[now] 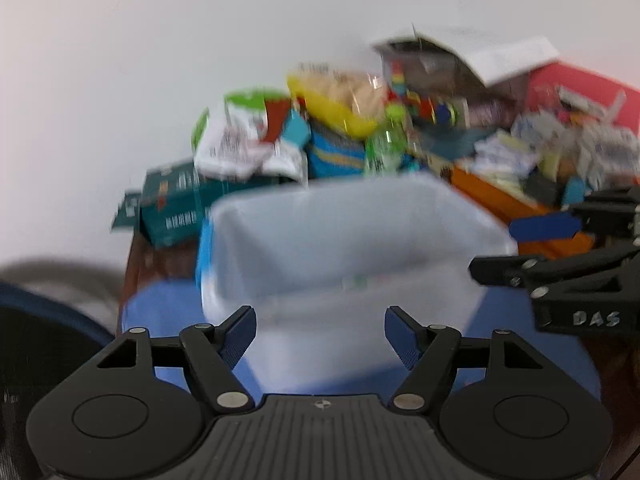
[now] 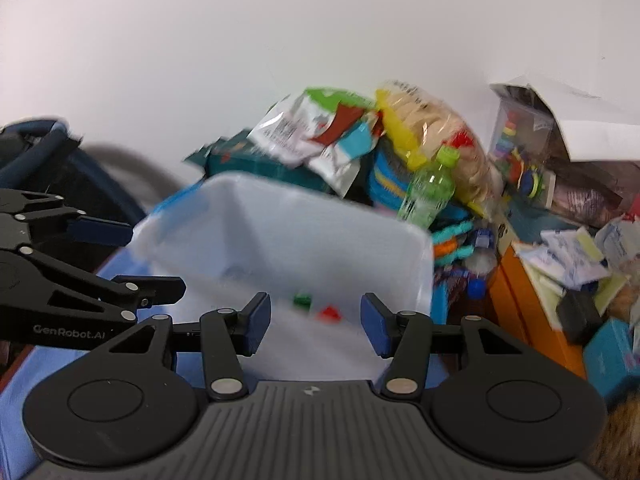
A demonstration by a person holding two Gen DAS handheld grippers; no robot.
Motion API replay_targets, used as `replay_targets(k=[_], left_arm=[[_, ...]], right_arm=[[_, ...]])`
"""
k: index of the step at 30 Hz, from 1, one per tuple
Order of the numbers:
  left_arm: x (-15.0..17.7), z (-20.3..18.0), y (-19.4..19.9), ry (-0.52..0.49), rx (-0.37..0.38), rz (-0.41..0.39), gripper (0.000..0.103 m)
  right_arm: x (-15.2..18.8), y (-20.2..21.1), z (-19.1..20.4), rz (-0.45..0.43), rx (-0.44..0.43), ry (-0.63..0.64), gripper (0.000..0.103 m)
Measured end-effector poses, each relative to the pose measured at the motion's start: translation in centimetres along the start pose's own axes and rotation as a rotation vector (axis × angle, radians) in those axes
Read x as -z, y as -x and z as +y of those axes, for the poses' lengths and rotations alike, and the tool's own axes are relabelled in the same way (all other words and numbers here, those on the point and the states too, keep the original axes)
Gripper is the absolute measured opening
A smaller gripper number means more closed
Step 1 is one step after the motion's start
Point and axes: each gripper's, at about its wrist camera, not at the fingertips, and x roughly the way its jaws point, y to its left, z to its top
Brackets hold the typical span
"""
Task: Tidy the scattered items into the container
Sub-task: 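Move both tools back down to the remaining toys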
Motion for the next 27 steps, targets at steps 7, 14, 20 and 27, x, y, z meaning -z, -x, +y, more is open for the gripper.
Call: replay_targets(k=[7, 14, 20, 27], left_arm=[[6.6, -0.9, -0.2, 0.002, 0.011, 0.127, 0.074], [11.2, -1.9, 0.6, -0.024, 0.029, 0.19, 0.074], [12.7, -2.0, -0.1, -0.045, 0.064, 0.205, 0.073], [13.1, -2.0, -1.5, -0.072, 0.133, 0.212, 0.068]], right_arm=[[5.0, 0.0, 1.9, 0.105, -0.054, 0.002, 0.049], [8.4, 0.3, 3.7, 0.176, -0.129, 0.005, 0.045], [10.6, -1.0, 5.9, 0.252, -0.192, 0.047, 0.037], [10.6, -0.9, 6.5, 0.257, -0.208, 0.071, 0.027]])
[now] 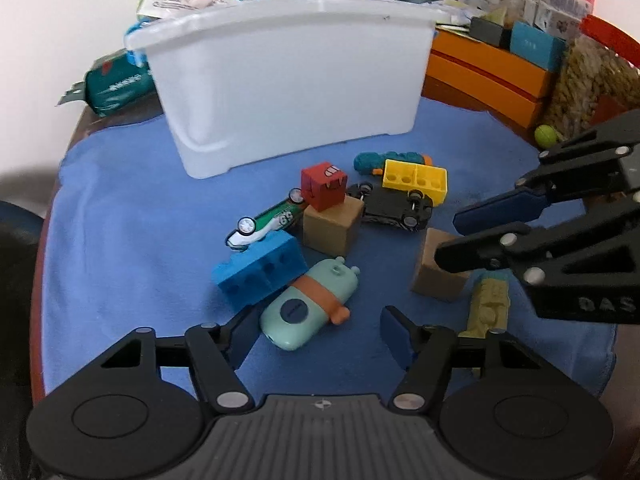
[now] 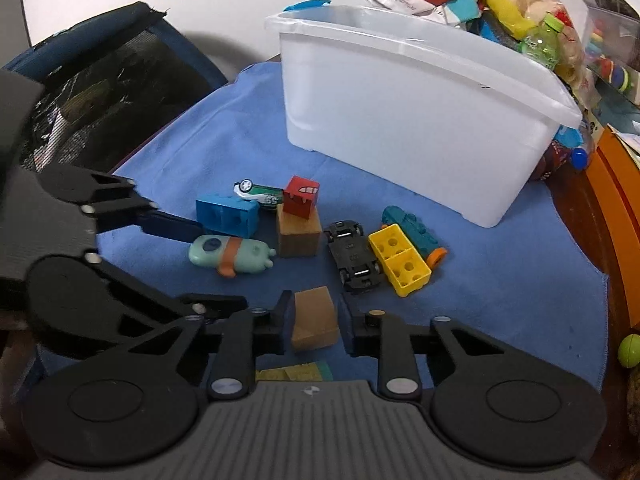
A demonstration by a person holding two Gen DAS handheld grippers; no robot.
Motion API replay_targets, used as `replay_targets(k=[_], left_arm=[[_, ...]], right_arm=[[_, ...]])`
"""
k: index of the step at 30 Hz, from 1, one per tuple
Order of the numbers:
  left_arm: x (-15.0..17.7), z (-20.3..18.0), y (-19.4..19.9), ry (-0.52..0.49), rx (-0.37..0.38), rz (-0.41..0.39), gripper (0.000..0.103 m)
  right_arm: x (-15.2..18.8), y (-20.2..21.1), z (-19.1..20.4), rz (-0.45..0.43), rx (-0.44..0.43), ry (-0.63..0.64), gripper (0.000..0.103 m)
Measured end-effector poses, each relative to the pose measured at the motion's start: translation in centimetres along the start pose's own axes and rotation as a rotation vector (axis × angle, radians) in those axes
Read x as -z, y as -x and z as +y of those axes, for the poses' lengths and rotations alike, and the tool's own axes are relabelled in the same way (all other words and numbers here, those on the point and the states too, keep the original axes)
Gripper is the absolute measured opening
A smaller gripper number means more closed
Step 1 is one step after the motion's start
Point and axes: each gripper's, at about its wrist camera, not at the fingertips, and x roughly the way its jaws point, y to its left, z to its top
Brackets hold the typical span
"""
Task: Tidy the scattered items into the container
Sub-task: 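Move both tools back down to the remaining toys, then grasp the mint capsule toy with the left tool while the right grasps the brown block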
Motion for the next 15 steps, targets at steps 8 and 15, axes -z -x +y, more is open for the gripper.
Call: replay_targets(k=[8, 15], left_arm=[[-0.5, -1.5, -0.4, -0.078, 0.05, -0.009, 0.053], [-1.3, -2.2, -0.8, -0.118, 0.046, -0.004, 0.055]], right_arm=[[0.3, -0.2, 0.2, -0.004, 0.008, 0.011, 0.032], [0.3, -0.9, -0.6, 0.03, 0.014, -0.026, 0.033]])
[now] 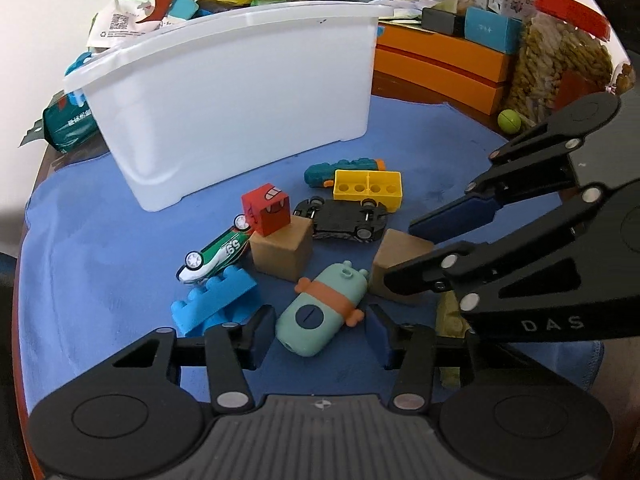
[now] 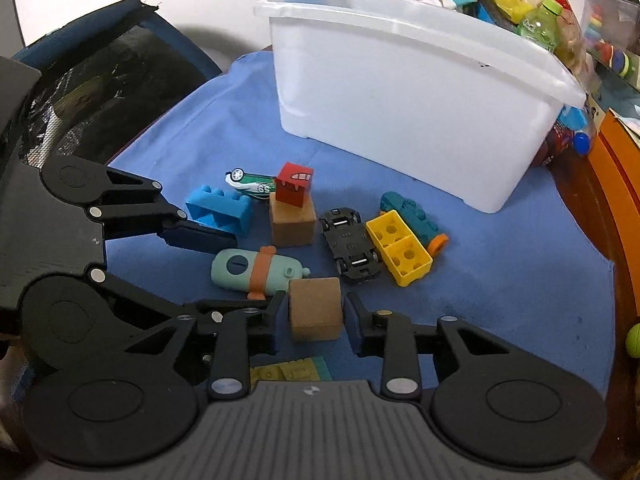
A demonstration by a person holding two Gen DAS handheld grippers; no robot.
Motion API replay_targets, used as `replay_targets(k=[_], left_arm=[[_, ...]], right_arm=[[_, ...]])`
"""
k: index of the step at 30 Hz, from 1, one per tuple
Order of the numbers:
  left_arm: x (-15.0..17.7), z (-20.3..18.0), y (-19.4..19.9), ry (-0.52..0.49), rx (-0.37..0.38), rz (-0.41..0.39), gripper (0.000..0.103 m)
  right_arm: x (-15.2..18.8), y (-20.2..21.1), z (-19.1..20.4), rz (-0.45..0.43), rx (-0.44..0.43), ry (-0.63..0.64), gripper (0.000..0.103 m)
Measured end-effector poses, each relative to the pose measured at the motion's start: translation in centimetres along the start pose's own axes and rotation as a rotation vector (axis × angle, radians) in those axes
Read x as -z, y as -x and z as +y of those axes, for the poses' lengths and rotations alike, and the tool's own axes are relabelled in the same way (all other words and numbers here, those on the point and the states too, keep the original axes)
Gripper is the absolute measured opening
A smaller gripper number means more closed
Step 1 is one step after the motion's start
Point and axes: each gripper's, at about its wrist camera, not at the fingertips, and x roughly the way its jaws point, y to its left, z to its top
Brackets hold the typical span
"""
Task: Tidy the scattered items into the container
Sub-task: 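Grasp the mint capsule toy with the left tool while the right grasps the brown block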
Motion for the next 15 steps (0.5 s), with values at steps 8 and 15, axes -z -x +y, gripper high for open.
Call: replay_targets(k=[8, 15], left_arm=[[-1.4, -0.7, -0.8, -0.061, 0.016, 0.013, 0.058], [-1.2, -1.4, -0.1, 0.002, -0.022, 0.043, 0.053]], right_arm=[[0.9, 1.3, -2.5, -0.002, 0.065, -0.059, 0.033], [1.7, 1.4, -3.2, -0.001, 0.076, -0.068, 0.033]])
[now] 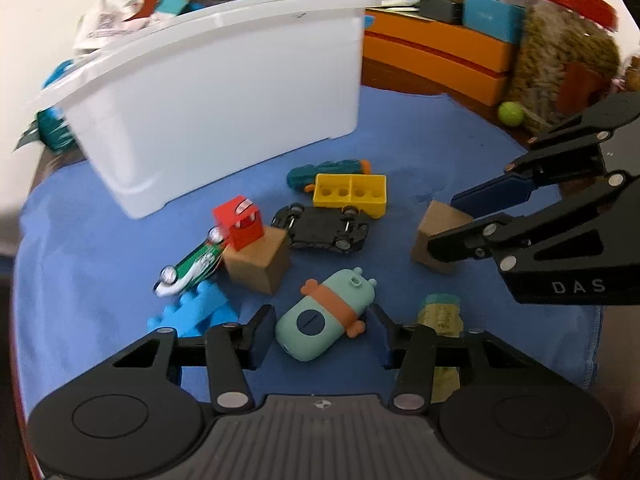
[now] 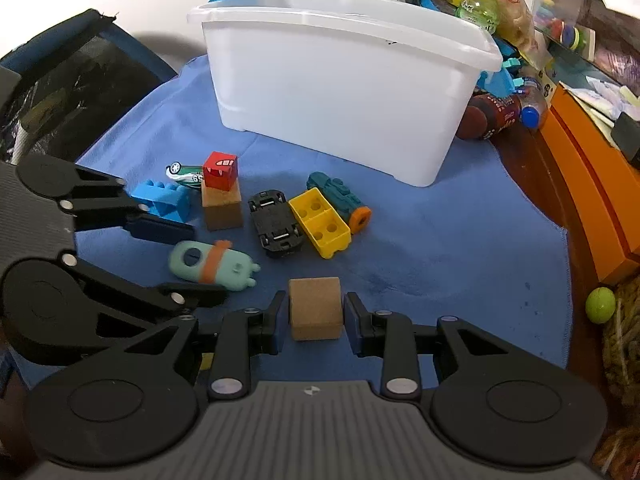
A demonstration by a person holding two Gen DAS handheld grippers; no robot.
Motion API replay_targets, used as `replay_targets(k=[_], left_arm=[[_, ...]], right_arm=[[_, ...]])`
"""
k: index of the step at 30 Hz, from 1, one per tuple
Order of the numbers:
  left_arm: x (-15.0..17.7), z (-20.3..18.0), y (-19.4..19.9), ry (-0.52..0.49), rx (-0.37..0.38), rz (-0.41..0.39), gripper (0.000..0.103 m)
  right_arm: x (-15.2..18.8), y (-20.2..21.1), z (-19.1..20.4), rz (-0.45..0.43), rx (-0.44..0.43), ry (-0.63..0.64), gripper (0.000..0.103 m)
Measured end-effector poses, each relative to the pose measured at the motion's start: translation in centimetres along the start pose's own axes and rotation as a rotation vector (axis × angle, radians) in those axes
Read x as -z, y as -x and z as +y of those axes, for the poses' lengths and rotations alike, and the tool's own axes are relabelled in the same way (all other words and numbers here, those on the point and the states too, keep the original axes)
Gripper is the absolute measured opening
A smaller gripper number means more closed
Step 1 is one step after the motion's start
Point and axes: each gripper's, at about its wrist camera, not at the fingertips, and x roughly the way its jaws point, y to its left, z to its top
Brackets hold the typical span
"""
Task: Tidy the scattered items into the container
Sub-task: 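Grasp the mint capsule toy with the left tool while the right grasps the brown block, then lift the capsule toy and brown block over the white bin and release them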
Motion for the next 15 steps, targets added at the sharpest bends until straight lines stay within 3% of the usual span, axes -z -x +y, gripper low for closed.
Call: replay_targets(k=[6, 15], left_arm=[[0.8, -0.7, 0.8, -0.011, 0.005, -0.046, 0.053], [-2.3, 0.3, 4.2, 0.047, -0.036, -0.157, 0.053]], right_arm=[[-0.1, 0.1, -0.8, -0.001, 0.002, -0.007, 0.033], [-1.5, 1.8, -2.1, -0.054, 0.026, -0.014, 0.033]])
